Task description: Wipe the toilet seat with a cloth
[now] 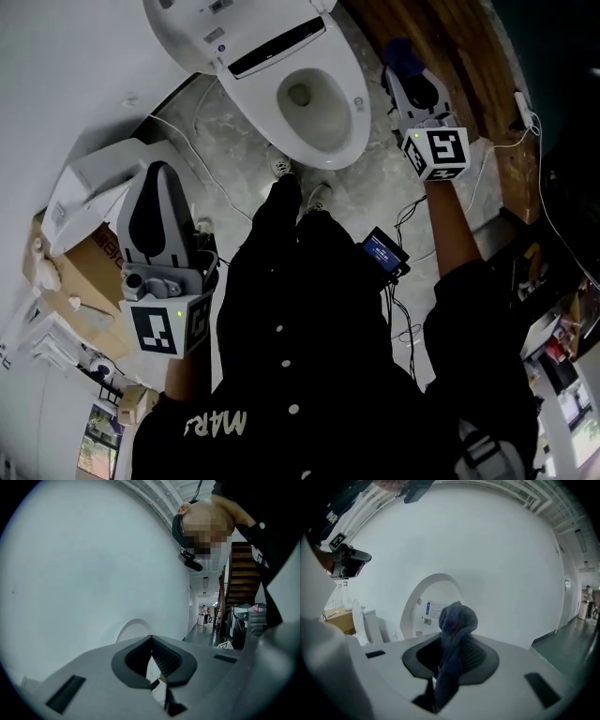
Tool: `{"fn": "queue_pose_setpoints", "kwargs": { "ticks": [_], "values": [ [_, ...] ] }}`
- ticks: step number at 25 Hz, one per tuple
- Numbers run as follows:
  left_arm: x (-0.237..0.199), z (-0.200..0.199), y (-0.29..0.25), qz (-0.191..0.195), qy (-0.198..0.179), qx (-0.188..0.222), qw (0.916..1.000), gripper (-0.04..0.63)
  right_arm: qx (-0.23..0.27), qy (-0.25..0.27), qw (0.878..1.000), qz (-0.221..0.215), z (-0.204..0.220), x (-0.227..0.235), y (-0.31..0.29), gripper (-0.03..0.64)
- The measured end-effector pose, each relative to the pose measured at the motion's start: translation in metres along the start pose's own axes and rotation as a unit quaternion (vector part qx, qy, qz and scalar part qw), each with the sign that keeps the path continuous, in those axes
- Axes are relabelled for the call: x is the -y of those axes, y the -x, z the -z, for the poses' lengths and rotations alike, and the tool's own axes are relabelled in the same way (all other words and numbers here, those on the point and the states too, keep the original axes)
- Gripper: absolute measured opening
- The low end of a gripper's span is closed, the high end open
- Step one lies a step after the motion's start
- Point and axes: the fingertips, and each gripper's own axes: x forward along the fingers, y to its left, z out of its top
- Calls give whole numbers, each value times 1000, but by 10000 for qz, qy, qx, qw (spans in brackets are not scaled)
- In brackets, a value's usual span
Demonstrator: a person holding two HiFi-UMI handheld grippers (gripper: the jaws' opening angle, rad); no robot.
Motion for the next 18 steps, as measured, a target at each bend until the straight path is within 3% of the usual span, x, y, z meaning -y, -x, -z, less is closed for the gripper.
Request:
{"fn": "queue_pose_setpoints", "kwargs": {
  "ticks": [9,18],
  "values": [
    [-21,54,-28,95,242,-160,9995,8,-746,-53,9965,-376,98,-44,-93,86],
    [-28,114,-45,110,526,-374,9979,8,-1505,56,9851,-833,199,-89,-161,86]
  ]
}}
